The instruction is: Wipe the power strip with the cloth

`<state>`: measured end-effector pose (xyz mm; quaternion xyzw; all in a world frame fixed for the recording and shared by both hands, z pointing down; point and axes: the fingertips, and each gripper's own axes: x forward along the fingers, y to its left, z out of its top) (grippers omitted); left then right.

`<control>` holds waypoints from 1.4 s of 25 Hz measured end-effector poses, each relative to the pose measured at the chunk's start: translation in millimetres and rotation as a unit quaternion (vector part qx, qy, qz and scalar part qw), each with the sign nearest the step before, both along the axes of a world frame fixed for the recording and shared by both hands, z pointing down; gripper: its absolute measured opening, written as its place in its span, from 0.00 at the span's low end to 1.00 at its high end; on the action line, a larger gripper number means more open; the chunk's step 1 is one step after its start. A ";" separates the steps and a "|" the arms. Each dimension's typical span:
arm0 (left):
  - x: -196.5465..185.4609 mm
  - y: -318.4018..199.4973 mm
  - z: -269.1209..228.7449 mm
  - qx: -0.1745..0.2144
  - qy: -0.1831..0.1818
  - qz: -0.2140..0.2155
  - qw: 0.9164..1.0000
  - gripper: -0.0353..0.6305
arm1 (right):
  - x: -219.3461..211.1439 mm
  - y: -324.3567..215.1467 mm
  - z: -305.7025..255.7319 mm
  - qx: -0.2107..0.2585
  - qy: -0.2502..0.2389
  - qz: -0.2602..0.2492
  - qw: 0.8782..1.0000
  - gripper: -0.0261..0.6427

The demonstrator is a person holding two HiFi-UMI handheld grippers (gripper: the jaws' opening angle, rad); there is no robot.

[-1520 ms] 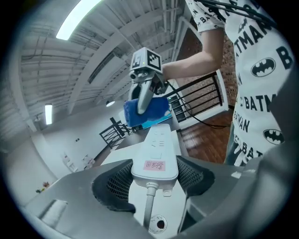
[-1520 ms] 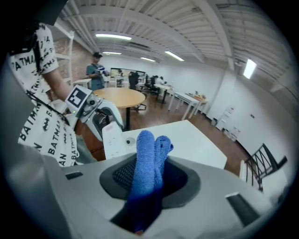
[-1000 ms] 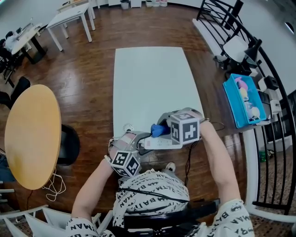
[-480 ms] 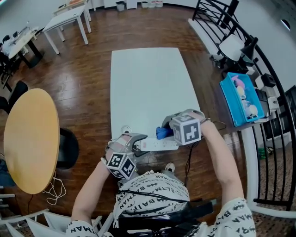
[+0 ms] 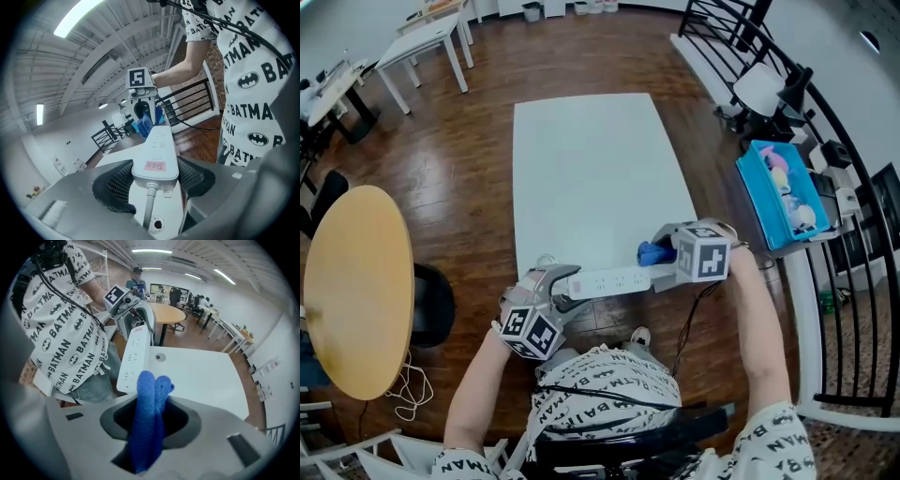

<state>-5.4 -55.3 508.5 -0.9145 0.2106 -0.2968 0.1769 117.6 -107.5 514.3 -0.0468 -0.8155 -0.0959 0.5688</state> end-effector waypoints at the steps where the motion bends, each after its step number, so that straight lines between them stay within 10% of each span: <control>1: -1.5 -1.2 -1.1 -0.003 0.008 -0.006 1.000 0.49 | 3.1 -2.7 -0.7 0.003 -0.009 0.013 1.000 0.24; 35: -19.2 -58.9 -13.1 -0.031 0.122 -0.169 0.977 0.49 | -89.8 22.7 -7.3 0.031 -0.208 0.121 0.970 0.24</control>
